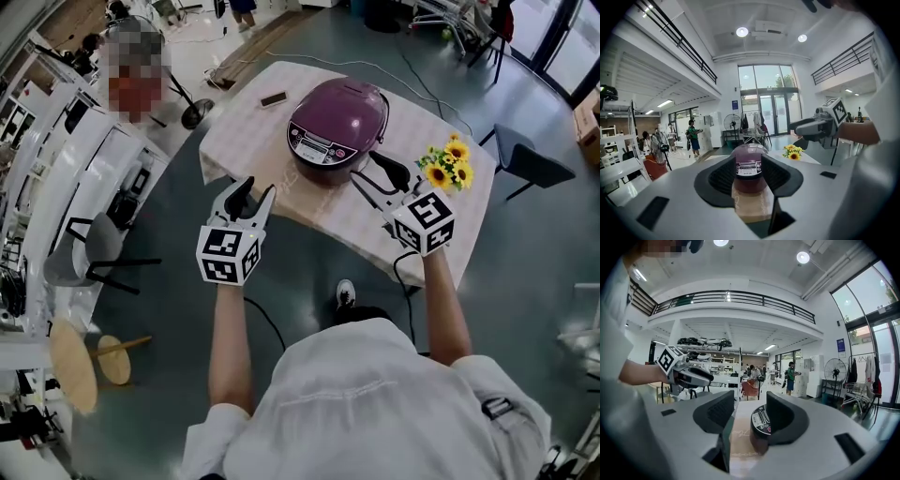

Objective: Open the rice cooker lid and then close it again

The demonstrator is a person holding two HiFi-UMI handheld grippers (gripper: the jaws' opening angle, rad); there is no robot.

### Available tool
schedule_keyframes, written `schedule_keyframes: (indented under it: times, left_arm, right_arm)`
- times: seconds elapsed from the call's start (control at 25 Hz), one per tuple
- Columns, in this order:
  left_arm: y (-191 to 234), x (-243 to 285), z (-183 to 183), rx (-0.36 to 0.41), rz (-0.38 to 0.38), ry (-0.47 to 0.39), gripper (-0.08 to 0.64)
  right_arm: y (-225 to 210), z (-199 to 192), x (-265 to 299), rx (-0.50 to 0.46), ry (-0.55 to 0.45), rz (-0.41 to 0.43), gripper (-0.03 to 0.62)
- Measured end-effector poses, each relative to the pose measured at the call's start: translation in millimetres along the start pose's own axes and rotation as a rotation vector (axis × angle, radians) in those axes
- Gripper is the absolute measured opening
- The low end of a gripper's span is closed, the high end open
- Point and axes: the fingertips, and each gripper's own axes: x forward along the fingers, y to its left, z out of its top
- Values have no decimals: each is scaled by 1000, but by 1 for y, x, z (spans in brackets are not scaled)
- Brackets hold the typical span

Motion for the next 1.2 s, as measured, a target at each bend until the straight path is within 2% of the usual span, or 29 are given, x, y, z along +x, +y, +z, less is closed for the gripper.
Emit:
schedule_keyframes:
  times: [0.36,0.52,0.68,0.92,1.2]
  left_arm:
    - [18,59,2,-8,16,39,184]
    - [27,75,-1,-17,7,52,184]
    - [45,90,-2,-19,-5,46,184]
    - [74,112,-5,-12,-69,24,181]
    - [108,139,-6,-1,-204,23,181]
  right_arm:
    - [-58,-9,27,26,-2,-1,236]
    - [-69,-13,42,53,-1,-4,232]
    - [-74,-24,63,37,46,-24,215]
    - [-79,-41,93,13,130,-78,225]
    - [-68,-51,125,-27,244,-158,238]
